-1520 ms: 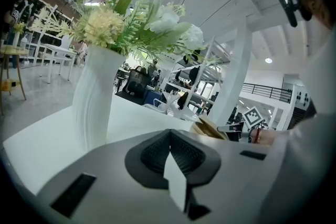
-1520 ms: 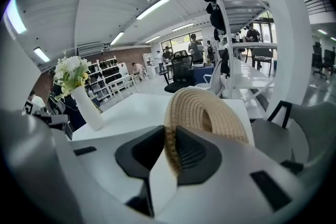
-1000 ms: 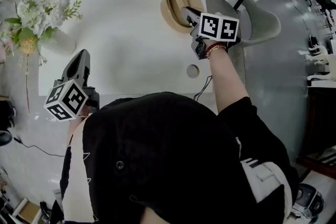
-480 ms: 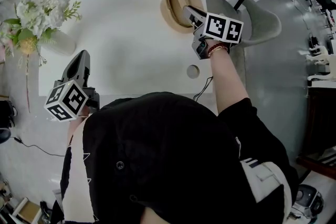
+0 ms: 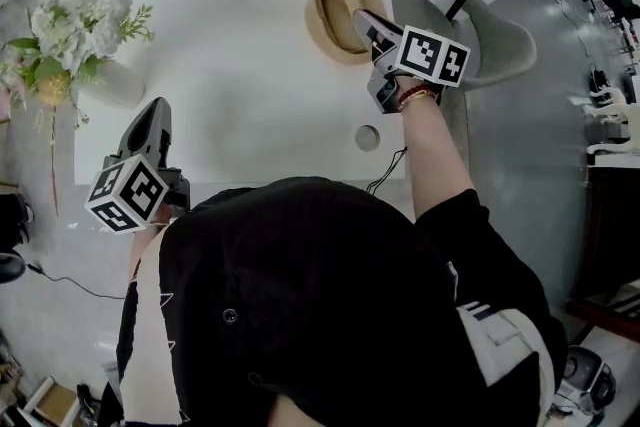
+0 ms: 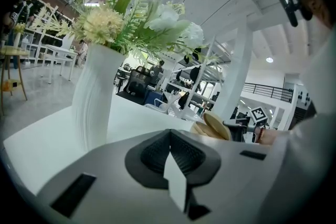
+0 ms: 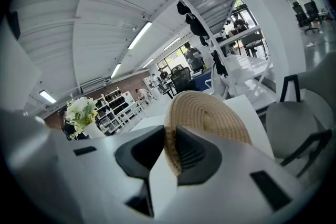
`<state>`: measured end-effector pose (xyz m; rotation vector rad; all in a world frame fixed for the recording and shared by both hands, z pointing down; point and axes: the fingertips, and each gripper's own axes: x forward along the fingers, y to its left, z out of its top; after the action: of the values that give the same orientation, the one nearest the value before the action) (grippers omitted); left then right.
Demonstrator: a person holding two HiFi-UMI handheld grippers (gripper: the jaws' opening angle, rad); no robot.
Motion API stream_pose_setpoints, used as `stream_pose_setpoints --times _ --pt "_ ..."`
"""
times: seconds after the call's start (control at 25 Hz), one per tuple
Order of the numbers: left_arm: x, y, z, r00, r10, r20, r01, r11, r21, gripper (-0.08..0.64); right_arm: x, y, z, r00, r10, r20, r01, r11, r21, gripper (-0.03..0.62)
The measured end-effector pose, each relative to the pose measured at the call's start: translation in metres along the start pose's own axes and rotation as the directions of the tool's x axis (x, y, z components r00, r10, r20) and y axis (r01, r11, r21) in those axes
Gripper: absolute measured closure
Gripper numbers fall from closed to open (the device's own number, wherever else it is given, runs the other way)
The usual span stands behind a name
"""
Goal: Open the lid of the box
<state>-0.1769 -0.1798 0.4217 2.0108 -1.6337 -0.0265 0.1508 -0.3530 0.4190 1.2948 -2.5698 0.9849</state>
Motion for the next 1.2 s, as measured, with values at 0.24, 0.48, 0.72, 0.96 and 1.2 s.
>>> stream_pose_setpoints --times 0.24,0.48,0.72,0.96,1.2 --pt "0.003 -0.003 -0.001 1.0 -0.004 -0.002 0.004 1.0 -0.001 0.549 -0.004 -0.002 0.006 1.0 0.013 0.026 -0.014 1.0 0.027 0.517" --pt "0.004 -0.008 -0.002 1.0 -0.009 -0.004 0.009 1.0 -0.002 0.549 -0.011 -0.004 0.009 0.998 0.032 0.045 -0.035 0.998 0.057 0.518" --pt "0.006 -0.01 -0.001 1.0 -0.013 -0.004 0.013 1.0 0.0 0.549 -0.017 -0.008 0.013 0.997 0.041 0.072 -0.047 0.994 0.094 0.518" --pt "0.006 -0.011 -0.002 1.0 -0.012 -0.005 0.012 1.0 -0.002 0.549 -0.023 -0.011 0.018 0.994 0.058 0.098 -0.071 0.988 0.135 0.518" --pt "0.006 -0.012 -0.003 1.0 -0.012 -0.006 0.012 1.0 -0.002 0.549 -0.027 -0.016 0.022 0.989 0.064 0.132 -0.087 0.98 0.178 0.518"
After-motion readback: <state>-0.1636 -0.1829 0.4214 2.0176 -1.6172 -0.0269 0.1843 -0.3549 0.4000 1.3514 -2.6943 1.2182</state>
